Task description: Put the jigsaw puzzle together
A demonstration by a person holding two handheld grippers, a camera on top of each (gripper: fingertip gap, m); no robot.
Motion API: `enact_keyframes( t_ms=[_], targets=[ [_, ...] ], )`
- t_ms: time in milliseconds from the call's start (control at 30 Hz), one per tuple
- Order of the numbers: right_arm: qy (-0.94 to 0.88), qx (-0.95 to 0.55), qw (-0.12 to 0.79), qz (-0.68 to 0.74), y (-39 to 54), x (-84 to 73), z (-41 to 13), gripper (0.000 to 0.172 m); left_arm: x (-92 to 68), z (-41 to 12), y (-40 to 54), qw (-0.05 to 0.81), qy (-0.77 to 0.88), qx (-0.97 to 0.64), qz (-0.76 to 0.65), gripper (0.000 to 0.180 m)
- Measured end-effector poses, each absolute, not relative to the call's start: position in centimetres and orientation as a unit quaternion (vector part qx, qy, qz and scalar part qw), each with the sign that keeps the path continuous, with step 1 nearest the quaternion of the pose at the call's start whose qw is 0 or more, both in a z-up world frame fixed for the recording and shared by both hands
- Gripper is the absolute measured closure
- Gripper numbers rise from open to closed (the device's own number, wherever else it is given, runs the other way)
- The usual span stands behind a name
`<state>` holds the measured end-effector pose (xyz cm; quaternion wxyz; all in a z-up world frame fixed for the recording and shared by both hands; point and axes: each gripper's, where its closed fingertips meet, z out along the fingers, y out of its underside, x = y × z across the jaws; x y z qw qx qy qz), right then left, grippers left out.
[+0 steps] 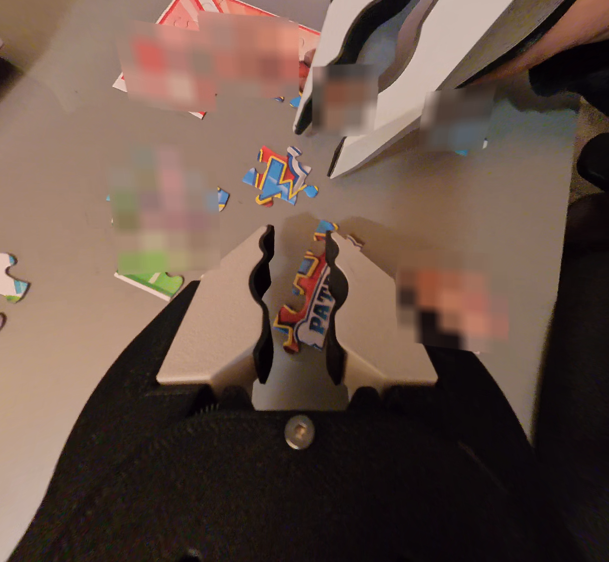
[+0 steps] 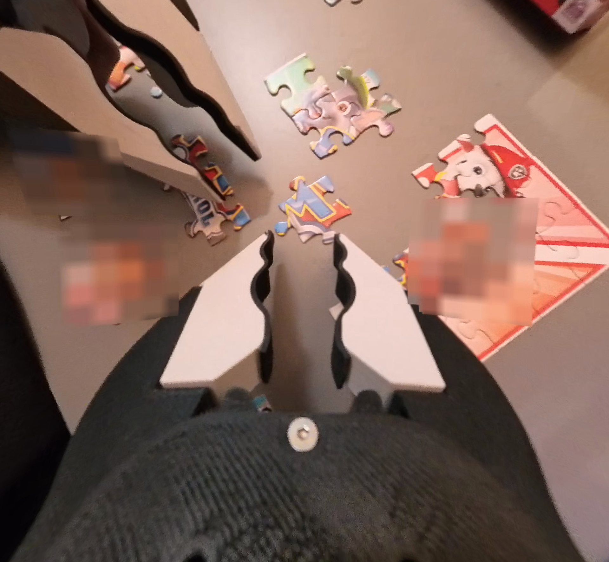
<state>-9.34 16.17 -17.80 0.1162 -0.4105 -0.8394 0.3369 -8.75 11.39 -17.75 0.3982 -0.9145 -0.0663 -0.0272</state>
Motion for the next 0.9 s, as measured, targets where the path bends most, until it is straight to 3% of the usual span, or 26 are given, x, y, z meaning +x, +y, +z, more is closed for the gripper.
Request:
enact_keyframes(
  t_ms=[267,667,900],
  targets=[
    [-0.877,-0.359,0.126,0.293,16.8,-10.2,-19.2,0.14,-11.6,-19.1,13.4,0.365,-0.086,-0.927,-0.004,0.157],
    [-0.948,-0.197,0.045,0.244,16.9,-10.0,-19.3,0.15,-10.7,-19.3,13.8,0.368,-0.065,-0.926,-0.056,0.173],
    [-0.969,-0.121,-0.005,0.217,16.4,-9.6,-19.4,0.168,-10.5,-19.3,13.7,0.372,-0.062,-0.923,-0.072,0.173]
  ],
)
